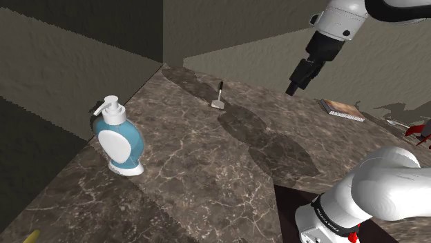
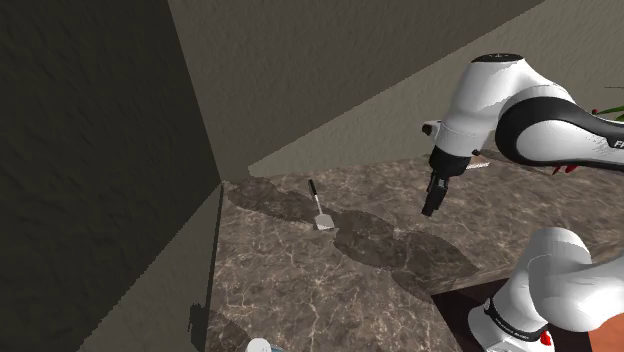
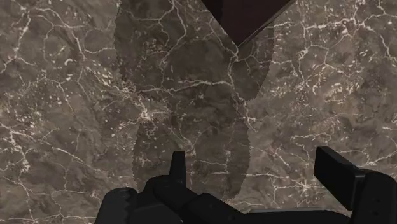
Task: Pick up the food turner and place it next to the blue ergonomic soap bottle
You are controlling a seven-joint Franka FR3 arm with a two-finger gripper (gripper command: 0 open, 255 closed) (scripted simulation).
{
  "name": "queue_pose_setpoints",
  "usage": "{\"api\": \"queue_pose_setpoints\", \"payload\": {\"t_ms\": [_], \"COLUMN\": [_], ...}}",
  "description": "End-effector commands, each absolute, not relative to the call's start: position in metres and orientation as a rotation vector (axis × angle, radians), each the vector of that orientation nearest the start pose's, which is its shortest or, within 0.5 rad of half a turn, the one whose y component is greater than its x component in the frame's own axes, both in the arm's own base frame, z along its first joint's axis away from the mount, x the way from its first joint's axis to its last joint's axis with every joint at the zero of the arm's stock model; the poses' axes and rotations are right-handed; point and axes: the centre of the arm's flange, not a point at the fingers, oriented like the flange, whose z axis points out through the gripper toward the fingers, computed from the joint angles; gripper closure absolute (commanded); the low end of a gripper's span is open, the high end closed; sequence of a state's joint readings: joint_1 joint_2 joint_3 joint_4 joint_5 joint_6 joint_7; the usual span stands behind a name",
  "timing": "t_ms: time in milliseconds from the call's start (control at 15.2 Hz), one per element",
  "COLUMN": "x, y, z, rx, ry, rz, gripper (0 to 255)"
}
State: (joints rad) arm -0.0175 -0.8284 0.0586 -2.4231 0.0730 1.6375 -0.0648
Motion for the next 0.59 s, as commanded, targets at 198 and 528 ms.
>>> {"api": "queue_pose_setpoints", "payload": {"t_ms": [198,528], "x": [0.335,0.392], "y": [0.033,0.042], "z": [0.559,0.529], "rx": [-3.117,-3.118], "ry": [-0.007,0.201], "rz": [-0.070,-0.075], "gripper": [0,0]}}
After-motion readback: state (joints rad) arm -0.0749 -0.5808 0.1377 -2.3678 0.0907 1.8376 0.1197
